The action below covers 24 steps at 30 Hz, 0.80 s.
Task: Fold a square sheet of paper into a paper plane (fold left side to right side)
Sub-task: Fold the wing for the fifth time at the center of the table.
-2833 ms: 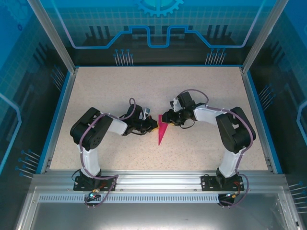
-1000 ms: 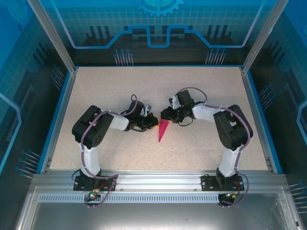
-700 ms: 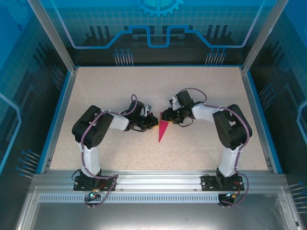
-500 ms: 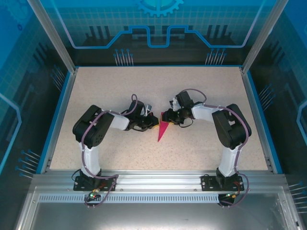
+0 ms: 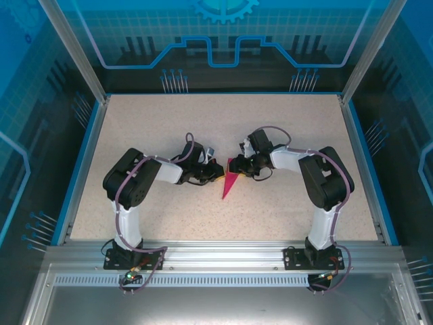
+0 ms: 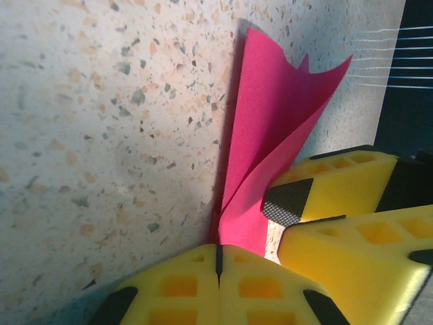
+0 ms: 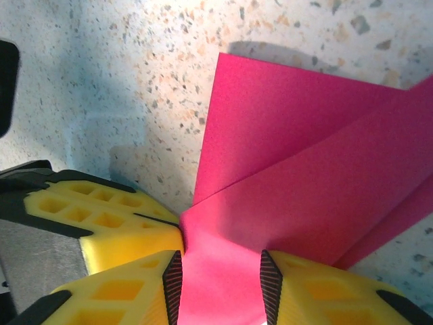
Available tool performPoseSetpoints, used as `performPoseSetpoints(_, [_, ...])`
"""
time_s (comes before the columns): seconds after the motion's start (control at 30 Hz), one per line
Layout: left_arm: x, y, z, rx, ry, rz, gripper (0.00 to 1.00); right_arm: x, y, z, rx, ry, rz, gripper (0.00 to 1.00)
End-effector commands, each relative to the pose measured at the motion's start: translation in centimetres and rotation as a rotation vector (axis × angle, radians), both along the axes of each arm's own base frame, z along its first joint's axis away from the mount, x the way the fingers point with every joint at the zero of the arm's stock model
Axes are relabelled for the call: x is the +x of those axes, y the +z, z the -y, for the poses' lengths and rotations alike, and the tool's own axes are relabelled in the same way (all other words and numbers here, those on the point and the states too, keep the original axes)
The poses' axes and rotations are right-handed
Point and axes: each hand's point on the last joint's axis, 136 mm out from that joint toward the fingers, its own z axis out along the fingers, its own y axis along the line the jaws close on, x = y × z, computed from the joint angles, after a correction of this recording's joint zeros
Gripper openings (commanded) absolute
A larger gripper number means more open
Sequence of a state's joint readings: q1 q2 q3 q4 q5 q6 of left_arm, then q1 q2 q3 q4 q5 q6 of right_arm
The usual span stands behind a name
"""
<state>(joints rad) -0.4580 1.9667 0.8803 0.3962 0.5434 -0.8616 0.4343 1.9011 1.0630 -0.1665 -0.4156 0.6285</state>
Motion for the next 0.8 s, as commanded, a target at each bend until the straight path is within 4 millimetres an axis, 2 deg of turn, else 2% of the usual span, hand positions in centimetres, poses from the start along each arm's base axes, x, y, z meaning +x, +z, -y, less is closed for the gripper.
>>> performPoseSetpoints(0.0, [0.3, -0.1, -0.2, -0.001, -0.003, 0.002, 0.02, -1.5, -1.8, 0.9, -0.056, -0.005, -0.051, 0.38])
performPoseSetpoints(0.17, [-0.3, 1.2, -1.4, 0.028, 0.006, 0.034, 0.13, -1.9, -2.6, 1.3, -0.054, -0.019, -0.069, 0.38])
performPoseSetpoints(0.27, [-1.0, 2.1, -2.8, 0.035, 0.029, 0.044, 0.20, -1.9, -2.7, 1.2, -0.047, -0.019, -0.070, 0.38])
performPoseSetpoints(0.43, [-3.6, 4.5, -3.7, 0.028, 0.013, 0.070, 0.17, -1.8, -2.5, 1.1, -0.041, -0.019, -0.065, 0.38])
performPoseSetpoints(0.5, [-4.7, 5.3, -3.5, 0.018, -0.005, 0.076, 0.16, -1.9, -2.5, 1.1, -0.040, -0.018, -0.065, 0.38])
performPoseSetpoints(0.6, [-6.2, 6.2, -1.9, -0.008, -0.066, 0.081, 0.15, -1.9, -2.6, 1.1, -0.041, -0.019, -0.066, 0.38])
performPoseSetpoints(0.77, [-7.3, 6.6, 1.0, -0.024, -0.136, 0.079, 0.13, -2.0, -2.6, 1.1, -0.041, -0.018, -0.066, 0.38])
